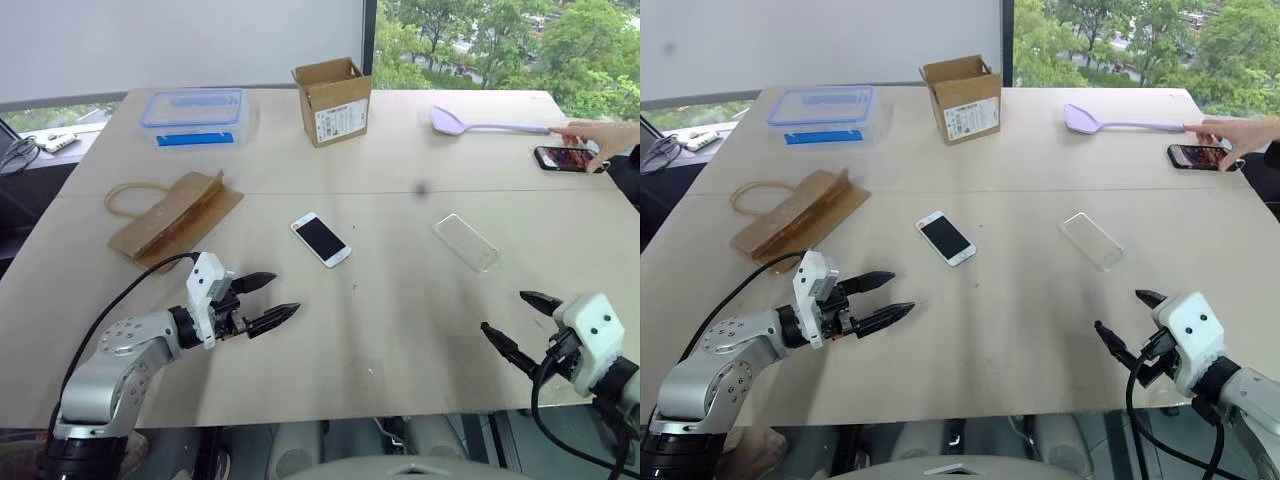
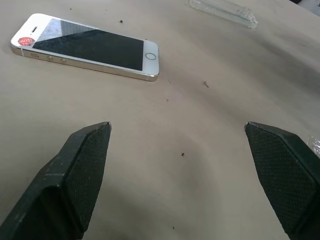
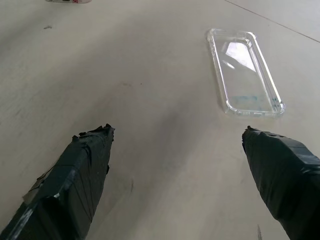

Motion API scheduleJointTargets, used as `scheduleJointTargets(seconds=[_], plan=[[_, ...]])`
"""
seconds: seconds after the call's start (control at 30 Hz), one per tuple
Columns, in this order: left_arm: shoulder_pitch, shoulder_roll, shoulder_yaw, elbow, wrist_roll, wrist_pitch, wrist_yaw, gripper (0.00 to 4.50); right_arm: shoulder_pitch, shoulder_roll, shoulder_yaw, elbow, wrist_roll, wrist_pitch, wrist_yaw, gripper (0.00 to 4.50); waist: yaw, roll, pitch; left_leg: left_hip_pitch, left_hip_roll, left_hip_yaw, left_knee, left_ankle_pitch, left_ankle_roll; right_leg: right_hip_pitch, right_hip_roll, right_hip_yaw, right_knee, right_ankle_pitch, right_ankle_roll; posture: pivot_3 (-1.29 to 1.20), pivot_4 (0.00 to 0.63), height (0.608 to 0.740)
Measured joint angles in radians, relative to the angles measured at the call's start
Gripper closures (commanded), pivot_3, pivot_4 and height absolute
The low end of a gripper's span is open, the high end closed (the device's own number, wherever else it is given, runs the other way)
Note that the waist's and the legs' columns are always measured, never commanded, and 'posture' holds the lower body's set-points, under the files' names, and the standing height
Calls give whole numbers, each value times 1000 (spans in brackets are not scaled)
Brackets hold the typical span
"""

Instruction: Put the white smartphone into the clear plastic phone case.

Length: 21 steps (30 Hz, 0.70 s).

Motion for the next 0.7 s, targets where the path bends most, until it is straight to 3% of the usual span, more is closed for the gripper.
scheduleJointTargets(seconds=[0.2, 0.47, 0.53, 0.63, 0.7], plan=[[-173, -4, -31, 84, 38, -44, -15, 82, -36, 55, 77, 6, -28, -29, -53, 0, 21, 0, -1, -1, 0, 0, 0, 0, 0, 0, 1, -1, -1, 0, 0, 0, 150, 740], [-273, -11, -85, 202, 85, -117, -78, 82, -332, 34, 339, 10, -35, 147, -136, 0, 9, 0, -1, -1, 0, 1, 0, 0, 0, -1, 2, 2, -1, 0, 0, 0, 150, 740], [-303, 8, -108, 225, 130, -179, -110, 82, -434, 51, 423, 34, -49, 182, -158, 0, 9, 0, -1, -1, 0, 1, 0, 0, 0, -1, 2, 1, -2, 0, 0, 0, 150, 740], [-345, 34, -147, 273, 183, -210, -137, 82, -472, 59, 451, 55, -51, 205, -169, 0, 19, 0, -1, -2, -1, 1, 0, 0, 0, -1, 1, 1, -2, 1, 0, 0, 150, 740], [-466, 69, -214, 401, 284, -219, -145, 82, -485, 51, 469, 58, -51, 204, -162, 0, 30, -1, -1, -3, -1, 0, 0, 0, 0, -1, 2, 0, -2, 1, 0, 0, 150, 740]])
